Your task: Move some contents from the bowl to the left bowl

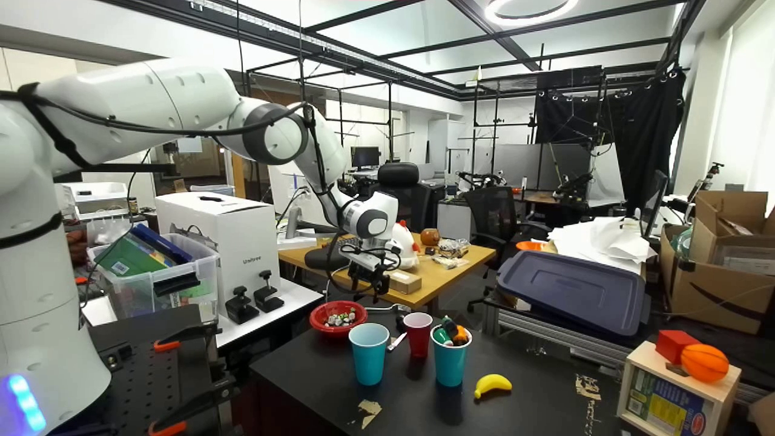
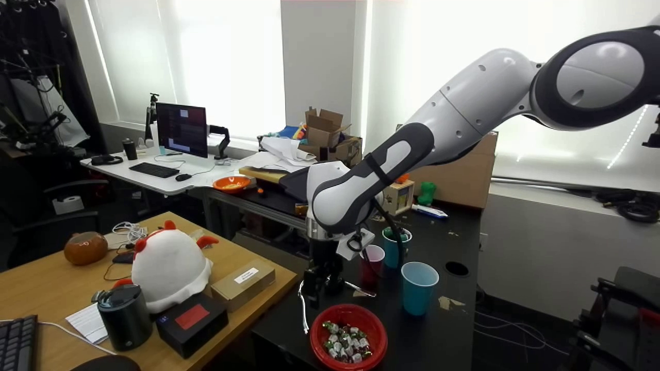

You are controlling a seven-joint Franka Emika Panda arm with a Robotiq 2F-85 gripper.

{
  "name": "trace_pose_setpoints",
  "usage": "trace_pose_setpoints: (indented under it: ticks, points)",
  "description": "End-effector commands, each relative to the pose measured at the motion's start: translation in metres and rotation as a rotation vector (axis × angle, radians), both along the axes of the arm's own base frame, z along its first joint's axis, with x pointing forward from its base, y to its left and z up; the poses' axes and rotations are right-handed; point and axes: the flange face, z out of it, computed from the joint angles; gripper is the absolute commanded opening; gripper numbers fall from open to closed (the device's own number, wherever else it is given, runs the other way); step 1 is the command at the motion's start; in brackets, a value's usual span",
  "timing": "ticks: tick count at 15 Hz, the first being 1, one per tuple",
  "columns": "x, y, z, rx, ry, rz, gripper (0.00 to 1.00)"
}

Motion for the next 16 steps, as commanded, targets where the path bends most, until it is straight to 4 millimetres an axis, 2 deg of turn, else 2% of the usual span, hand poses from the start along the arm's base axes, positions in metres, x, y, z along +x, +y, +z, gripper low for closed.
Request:
trace_pose_setpoints:
  ticks: [1,4,7,13,16]
  points:
    - [0.000,0.006,-0.004,0.072,0.105,0.037,1.00]
    - [-0.008,0.018,-0.009,0.083,0.159,0.053,1.00]
    - [-0.012,0.020,-0.018,0.061,0.180,0.046,1.00]
    - [-0.018,0.004,-0.061,0.053,0.235,0.002,1.00]
    - [-0.021,0.004,-0.077,0.082,0.256,-0.008,1.00]
